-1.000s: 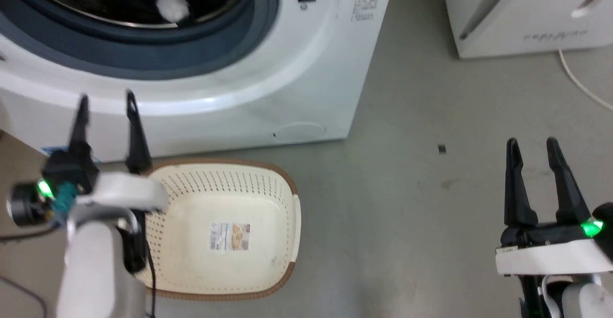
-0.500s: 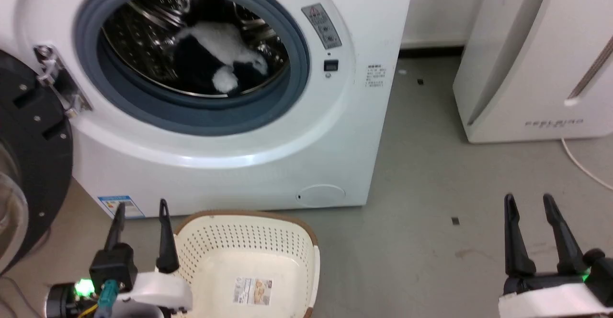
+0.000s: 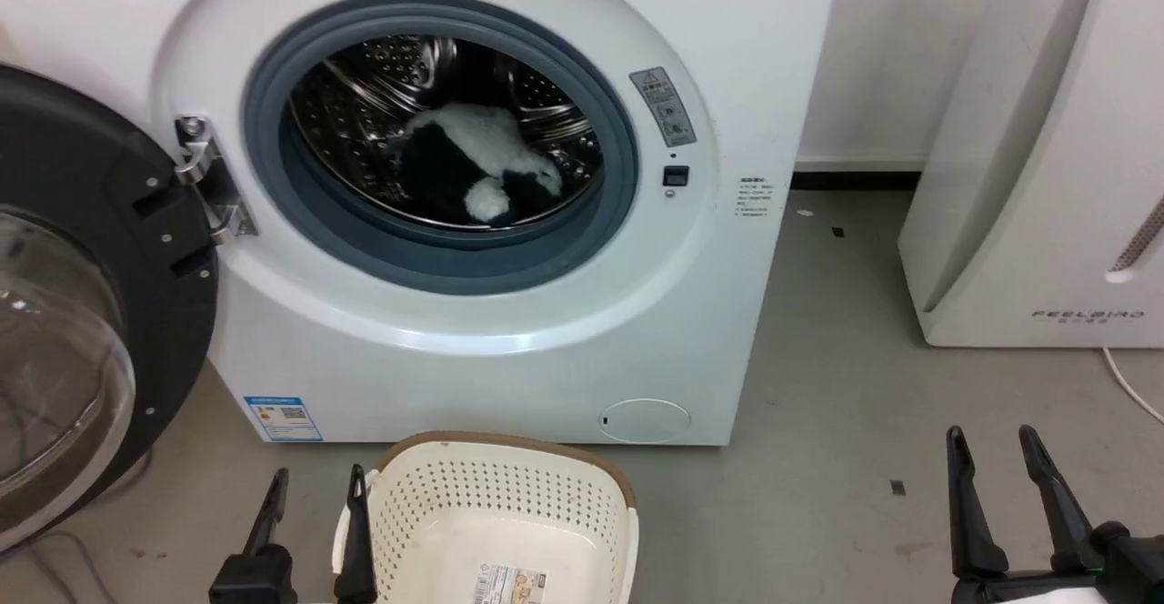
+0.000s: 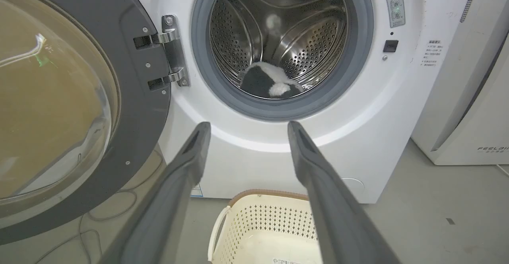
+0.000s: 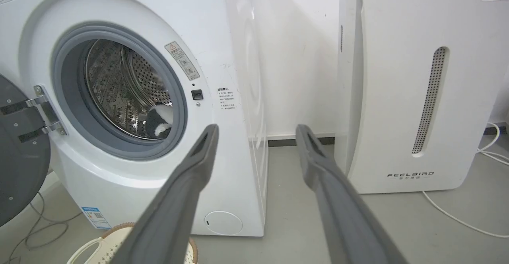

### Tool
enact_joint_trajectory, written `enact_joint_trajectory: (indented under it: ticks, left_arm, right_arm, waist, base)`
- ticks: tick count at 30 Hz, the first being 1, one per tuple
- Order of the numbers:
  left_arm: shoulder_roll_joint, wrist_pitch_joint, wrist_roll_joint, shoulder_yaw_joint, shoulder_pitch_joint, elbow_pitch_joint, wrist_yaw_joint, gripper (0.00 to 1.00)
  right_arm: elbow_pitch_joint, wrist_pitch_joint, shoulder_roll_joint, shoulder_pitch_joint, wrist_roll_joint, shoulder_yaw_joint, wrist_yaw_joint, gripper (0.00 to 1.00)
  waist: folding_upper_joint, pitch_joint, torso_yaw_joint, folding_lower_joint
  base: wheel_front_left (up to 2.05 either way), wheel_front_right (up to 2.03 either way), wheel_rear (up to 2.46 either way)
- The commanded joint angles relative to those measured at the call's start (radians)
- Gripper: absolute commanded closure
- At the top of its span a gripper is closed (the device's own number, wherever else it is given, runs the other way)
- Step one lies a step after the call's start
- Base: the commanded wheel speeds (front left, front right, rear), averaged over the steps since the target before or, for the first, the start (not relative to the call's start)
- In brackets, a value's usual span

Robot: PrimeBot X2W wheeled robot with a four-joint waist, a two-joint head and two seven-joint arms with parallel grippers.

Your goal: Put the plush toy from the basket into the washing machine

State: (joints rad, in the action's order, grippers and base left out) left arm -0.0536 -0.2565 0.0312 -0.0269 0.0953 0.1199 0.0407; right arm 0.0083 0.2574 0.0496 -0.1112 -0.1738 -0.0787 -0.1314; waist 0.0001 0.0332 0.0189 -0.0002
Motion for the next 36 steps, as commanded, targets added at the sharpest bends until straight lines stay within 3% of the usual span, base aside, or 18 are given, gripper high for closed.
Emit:
enact_joint_trajectory:
  ticks: [1,9,10,36]
  left_arm:
    - [-0.001,-0.005,0.003,-0.003,0.012,0.003,-0.003,0.00]
    - [-0.001,-0.005,-0.005,-0.006,-0.004,0.017,-0.007,0.00]
    - [0.000,0.001,-0.001,-0.004,0.005,0.016,-0.008,1.00]
    - [0.001,0.047,-0.007,0.003,-0.013,-0.008,-0.014,1.00]
  right_arm:
    - [-0.001,0.004,0.001,-0.013,0.004,0.000,0.001,0.00]
    - [0.006,0.004,0.001,-0.007,-0.004,0.003,0.001,0.00]
    - [0.004,-0.001,0.000,-0.002,-0.002,0.003,0.000,1.00]
    - [0.002,-0.047,0.000,0.018,0.029,0.016,0.000,1.00]
  waist:
    - [-0.0001,0.008,0.010,0.0002]
    - [-0.0001,0.012,0.027,0.0002]
    - [-0.0001,0.012,0.027,0.0002]
    - [-0.0001,0.004,0.019,0.0002]
  base:
    - [0.00,0.00,0.00]
    - [0.00,0.00,0.00]
    - [0.00,0.00,0.00]
    - [0.00,0.00,0.00]
